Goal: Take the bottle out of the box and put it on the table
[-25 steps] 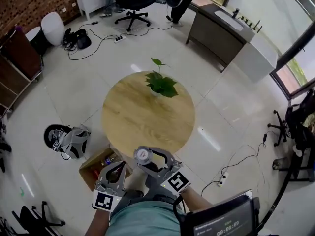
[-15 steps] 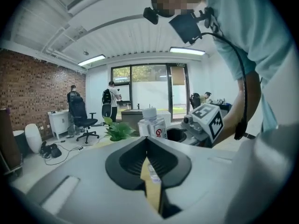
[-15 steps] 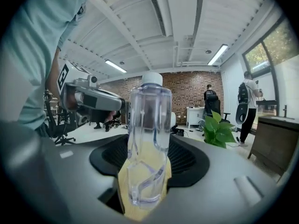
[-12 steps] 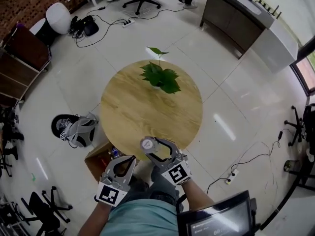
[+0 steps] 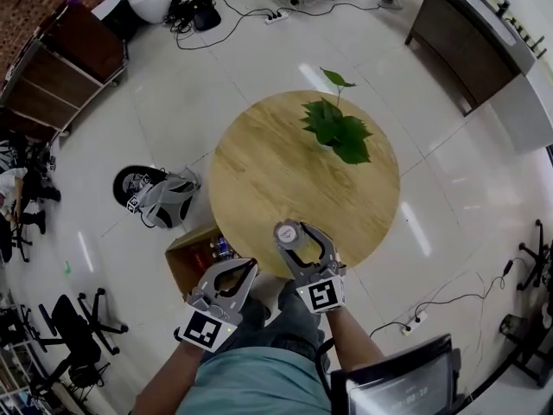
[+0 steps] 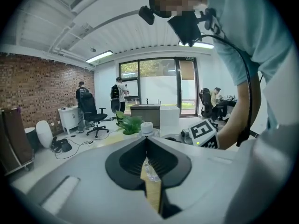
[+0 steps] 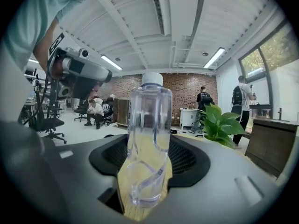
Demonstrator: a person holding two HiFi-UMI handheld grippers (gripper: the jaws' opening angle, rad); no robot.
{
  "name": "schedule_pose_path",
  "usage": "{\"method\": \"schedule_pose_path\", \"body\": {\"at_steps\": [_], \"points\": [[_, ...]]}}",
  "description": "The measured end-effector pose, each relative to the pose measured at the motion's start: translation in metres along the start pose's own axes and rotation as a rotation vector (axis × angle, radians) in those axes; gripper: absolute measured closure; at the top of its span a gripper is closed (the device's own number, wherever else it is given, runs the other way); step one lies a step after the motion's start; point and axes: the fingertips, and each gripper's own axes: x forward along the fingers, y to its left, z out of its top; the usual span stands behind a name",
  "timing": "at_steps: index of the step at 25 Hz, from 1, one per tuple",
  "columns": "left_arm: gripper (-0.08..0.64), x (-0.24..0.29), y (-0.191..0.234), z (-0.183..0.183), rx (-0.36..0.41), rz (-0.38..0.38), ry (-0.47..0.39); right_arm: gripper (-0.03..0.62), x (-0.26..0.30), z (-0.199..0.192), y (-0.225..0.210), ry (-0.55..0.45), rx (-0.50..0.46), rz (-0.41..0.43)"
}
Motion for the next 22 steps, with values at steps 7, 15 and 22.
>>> {"method": "schedule_pose_path", "body": {"at_steps": [7, 15, 22], "points": [[0.549, -0.007, 0.001, -0.01, -0.008, 0.005, 0.02, 0.327, 0.003, -0.015, 0.004, -0.021, 0.012, -0.026], [0.549, -0.016, -0.005, -0.014, -0.019, 0.007, 0.018, 0.318, -0.003, -0.021, 0.01, -0.025, -0.002, -0.055], [0.549, -0.022, -0.015, -0.014, -0.014, 0.019, 0.003, 0.305, -0.004, -0.016, 0.009, -0.013, -0.041, -0.067]]}}
